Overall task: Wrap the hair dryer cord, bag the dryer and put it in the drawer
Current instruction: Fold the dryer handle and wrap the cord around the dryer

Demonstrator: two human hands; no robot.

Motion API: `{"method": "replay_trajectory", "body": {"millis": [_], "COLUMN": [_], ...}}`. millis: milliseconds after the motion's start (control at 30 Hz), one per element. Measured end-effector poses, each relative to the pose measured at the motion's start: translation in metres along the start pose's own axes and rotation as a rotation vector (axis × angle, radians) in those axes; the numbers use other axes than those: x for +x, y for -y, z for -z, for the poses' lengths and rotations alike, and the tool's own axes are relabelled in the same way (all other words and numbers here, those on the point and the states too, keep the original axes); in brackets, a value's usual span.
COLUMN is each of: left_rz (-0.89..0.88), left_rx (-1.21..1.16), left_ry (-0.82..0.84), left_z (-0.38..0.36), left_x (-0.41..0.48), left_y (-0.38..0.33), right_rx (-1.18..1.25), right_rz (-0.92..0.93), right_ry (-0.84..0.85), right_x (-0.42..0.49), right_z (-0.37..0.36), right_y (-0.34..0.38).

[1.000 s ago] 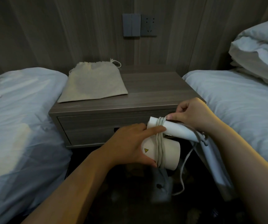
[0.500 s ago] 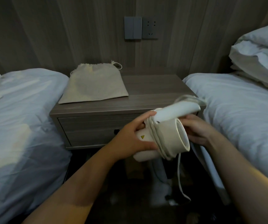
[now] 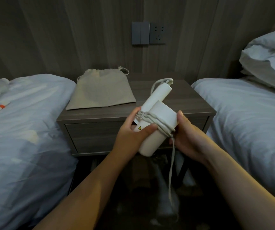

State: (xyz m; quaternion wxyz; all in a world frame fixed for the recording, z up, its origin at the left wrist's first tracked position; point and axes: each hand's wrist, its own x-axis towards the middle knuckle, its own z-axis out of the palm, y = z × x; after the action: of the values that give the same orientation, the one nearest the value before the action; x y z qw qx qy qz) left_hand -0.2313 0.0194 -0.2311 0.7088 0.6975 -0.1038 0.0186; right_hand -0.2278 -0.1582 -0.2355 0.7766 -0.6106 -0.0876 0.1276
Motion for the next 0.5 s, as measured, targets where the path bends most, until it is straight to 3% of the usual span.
{"method": "replay_trajectory", "body": {"millis": [300,500], "left_rz": [0.033,0.040], "left_rx": [-0.007,0.010], "left_ry": [-0.009,-0.014], "left_z": [0.001,0.002], "left_x": [-0.001,0.000], "left_y": [-0.003,-0.005], "right_rx": [0.030,-0.236], "right_rz": [0.044,0.041], "right_ry": [0.022,-0.043], "right_x": [-0.006,-0.006], "right_z": [-0.013,-0.008], "right_y": [-0.008,-0.004]}}
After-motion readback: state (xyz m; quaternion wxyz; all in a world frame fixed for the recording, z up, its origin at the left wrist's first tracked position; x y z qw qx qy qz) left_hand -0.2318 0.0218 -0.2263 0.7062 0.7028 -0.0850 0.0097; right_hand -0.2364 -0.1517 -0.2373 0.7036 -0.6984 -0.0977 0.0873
